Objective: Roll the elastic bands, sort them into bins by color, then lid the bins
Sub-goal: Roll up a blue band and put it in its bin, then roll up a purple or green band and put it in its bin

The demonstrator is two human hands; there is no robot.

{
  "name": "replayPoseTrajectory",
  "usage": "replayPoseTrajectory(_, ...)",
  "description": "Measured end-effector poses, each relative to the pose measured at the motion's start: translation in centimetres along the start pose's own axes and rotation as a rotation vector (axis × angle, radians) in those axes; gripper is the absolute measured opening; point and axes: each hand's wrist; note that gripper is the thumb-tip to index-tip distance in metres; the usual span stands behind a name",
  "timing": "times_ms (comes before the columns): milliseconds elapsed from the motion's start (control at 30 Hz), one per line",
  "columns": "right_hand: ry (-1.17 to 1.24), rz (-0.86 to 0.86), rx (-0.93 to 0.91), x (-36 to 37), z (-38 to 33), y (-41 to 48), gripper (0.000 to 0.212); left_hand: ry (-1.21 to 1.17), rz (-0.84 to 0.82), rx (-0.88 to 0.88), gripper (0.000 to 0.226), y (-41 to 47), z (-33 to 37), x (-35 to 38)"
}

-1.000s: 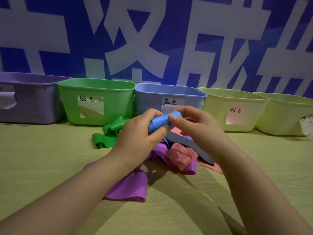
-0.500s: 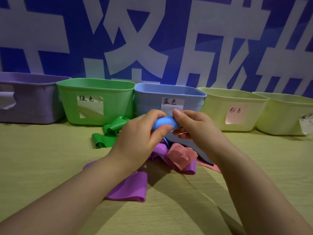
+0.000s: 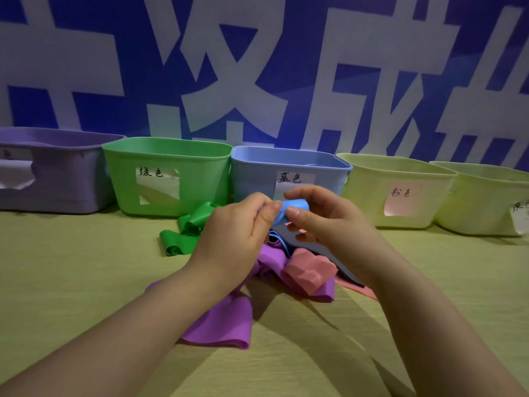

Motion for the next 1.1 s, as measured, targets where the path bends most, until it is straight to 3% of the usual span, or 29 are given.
replayPoseTrajectory(267,0.053,0.057,-0.089,-0.1,-0.2,-0.1,0.012,-0.211,-0.035,-0.042,0.022,0.2,0.9,0.1)
replayPoseTrajectory(467,0.079,0.128,-0.076,-0.2,0.0,0.3,0.015,-0.192,-0.035,-0.048,0.005,1.3,0.5,-0.2)
replayPoseTrajectory(633,-0.022,0.198,-0.089,-2.2,-1.0,2.8,0.026,-0.268,-0.163,-0.07,0.022,5.5,-0.8,-0.7)
replayPoseTrajectory(800,-0.395,0.221,-0.083,-5.2,-1.2,8.0,0.034,-0.086,-0.207,-0.152,0.022,11.2,-3.4,0.2)
replayPoseTrajectory(1100,-0.586,0.227,-0.049,-7.6,1.3,15.1,0.021,0.281,-0.218,-0.138,0.018,17.7,-7.2,1.9)
Point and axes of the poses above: each hand's wrist, its own y-axis towards the middle knuckle, its own x-axis out of the palm, z = x × y, and after that the axes turned 11 degrees about -z, right-handed
